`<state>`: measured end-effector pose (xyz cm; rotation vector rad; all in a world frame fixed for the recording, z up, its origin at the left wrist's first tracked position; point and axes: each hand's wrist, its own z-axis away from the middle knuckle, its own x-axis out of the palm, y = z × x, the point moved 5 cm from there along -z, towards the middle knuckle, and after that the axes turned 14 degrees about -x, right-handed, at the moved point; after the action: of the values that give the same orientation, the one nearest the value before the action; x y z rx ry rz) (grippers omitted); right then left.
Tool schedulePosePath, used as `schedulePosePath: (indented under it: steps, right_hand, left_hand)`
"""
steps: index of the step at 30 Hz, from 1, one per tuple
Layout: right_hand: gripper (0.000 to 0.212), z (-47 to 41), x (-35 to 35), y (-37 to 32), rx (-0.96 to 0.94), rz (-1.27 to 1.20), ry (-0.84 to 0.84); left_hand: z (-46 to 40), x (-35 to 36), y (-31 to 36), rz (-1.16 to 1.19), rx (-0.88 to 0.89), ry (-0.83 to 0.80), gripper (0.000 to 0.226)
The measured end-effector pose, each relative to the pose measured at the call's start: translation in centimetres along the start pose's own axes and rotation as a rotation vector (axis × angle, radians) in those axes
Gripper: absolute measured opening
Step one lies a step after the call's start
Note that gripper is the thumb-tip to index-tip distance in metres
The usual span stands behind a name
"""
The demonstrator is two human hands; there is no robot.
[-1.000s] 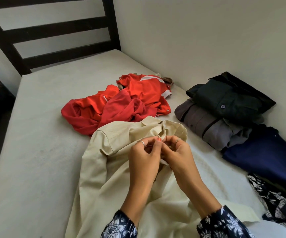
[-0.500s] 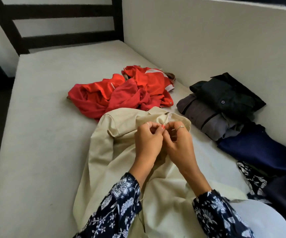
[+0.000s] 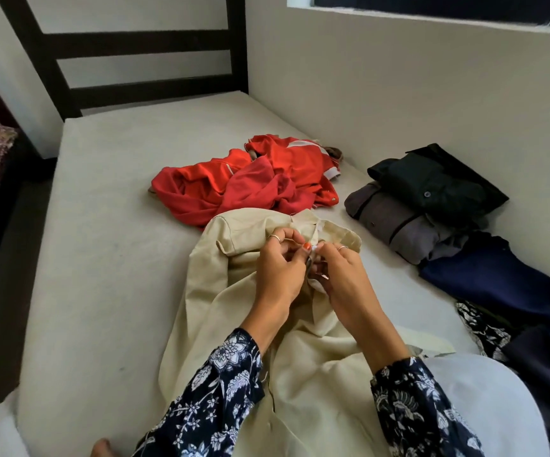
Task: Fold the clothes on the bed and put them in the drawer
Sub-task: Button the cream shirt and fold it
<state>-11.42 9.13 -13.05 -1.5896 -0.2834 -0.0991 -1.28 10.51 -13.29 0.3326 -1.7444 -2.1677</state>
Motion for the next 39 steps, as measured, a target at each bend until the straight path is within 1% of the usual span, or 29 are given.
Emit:
schedulePosePath:
  steps: [2, 3, 5, 7, 9, 10, 12, 14, 16, 17, 18, 20, 21, 22, 24, 26, 28, 30, 31, 32, 34, 35, 36, 37, 39]
  right_hand:
    - [0.012, 0.3, -0.8, -0.1, -0.029, 0.040, 0.003]
    - [0.007, 0.6, -1.3, -0.1, -0.084, 0.112, 0.020]
    - [0.008, 1.3, -2.2, -0.3, -0.288, 0.354, 0.081]
    - [0.010, 2.1, -2.6, -1.2, -0.549, 0.577, 0.128]
    - [0.013, 2.7, -2.3, -2.0, -0.750, 0.737, 0.109]
    - [0.013, 2.7, -2.1, -2.2, -0.805, 0.817, 0.085]
    - [0.012, 2.1, -1.8, -1.9, -0.830, 1.015, 0.043]
    - [0.013, 1.0, -1.8, -1.0, -0.765, 1.230, 0.025]
    - [0.014, -0.1, -2.1, -0.2, -0.685, 1.340, 0.031]
    - [0.016, -1.3, -2.3, -0.2, -0.645, 1.354, 0.037]
    - [0.023, -1.8, -2.3, -0.1, -0.597, 1.356, 0.028]
    - [0.044, -3.1, -2.1, -0.3, -0.545, 1.389, 0.006]
    - [0.050, -3.7, -1.8, -0.5, -0.537, 1.413, 0.006]
    - [0.050, -4.5, -1.5, -0.5, -0.526, 1.430, 0.007]
    - [0.038, -5.3, -1.0, -0.4, -0.519, 1.425, 0.012]
    - [0.022, -5.5, -0.9, -0.2, -0.540, 1.368, 0.024]
    - [0.010, -5.7, -1.3, 0.2, -0.553, 1.288, 0.009]
    - [0.012, -5.8, -1.9, 0.7, -0.480, 1.150, -0.022]
    - [0.015, -5.7, -2.2, 0.9, -0.434, 1.067, -0.043]
    - [0.016, -5.7, -2.6, 1.2, -0.391, 0.999, -0.050]
    - [0.021, -5.7, -3.1, 1.3, -0.358, 0.916, -0.050]
    - [0.025, -5.7, -3.2, 1.1, -0.357, 0.881, -0.050]
    - [0.027, -5.7, -3.3, 1.1, -0.343, 0.850, -0.055]
    - [0.021, -5.7, -3.3, 1.2, -0.311, 0.820, -0.068]
    - [0.004, -5.8, -3.6, 1.7, -0.233, 0.760, -0.091]
  left_hand:
    - [-0.2, 0.1, 0.3, -0.045, -0.007, -0.050, 0.020]
    - [-0.4, 0.0, 0.5, -0.073, -0.014, -0.071, 0.018]
    - [-1.0, -0.1, 1.0, -0.112, -0.025, -0.096, 0.015]
    - [-1.9, -0.2, 2.0, -0.144, -0.001, -0.096, 0.013]
    - [-2.9, 0.0, 3.4, -0.199, 0.061, -0.102, 0.012]
    - [-3.5, 0.2, 4.1, -0.223, 0.091, -0.112, 0.014]
    - [-4.8, 0.6, 5.4, -0.260, 0.149, -0.122, 0.016]
    - [-6.2, 0.8, 6.5, -0.294, 0.196, -0.107, 0.020]
    - [-7.4, 0.7, 7.3, -0.318, 0.232, -0.082, 0.023]
    - [-8.6, 0.9, 8.0, -0.329, 0.250, -0.071, 0.024]
    - [-9.0, 0.9, 8.2, -0.348, 0.262, -0.058, 0.025]
    - [-10.1, 1.2, 8.8, -0.382, 0.288, -0.044, 0.025]
    - [-10.3, 1.5, 8.9, -0.396, 0.299, -0.051, 0.023]
    - [-10.7, 1.9, 8.9, -0.409, 0.304, -0.066, 0.021]
    - [-10.7, 2.7, 8.5, -0.425, 0.302, -0.098, 0.018]
    - [-10.4, 3.1, 8.1, -0.421, 0.294, -0.113, 0.017]
    - [-10.0, 3.3, 7.2, -0.407, 0.262, -0.127, 0.010]
    - [-9.0, 3.1, 6.3, -0.432, 0.245, -0.156, 0.007]
    - [-7.9, 2.8, 5.9, -0.464, 0.272, -0.153, 0.008]
    - [-6.8, 2.7, 5.3, -0.515, 0.331, -0.120, 0.010]
    - [-4.0, 2.0, 4.4, -0.624, 0.503, 0.014, 0.014]
    - [-2.8, 1.6, 3.9, -0.650, 0.544, 0.066, 0.014]
    - [-2.1, 1.3, 3.1, -0.664, 0.540, 0.097, 0.014]
    - [-1.9, 1.1, 2.2, -0.669, 0.517, 0.110, 0.013]
    - [-2.4, 0.4, 0.9, -0.675, 0.443, 0.131, 0.015]
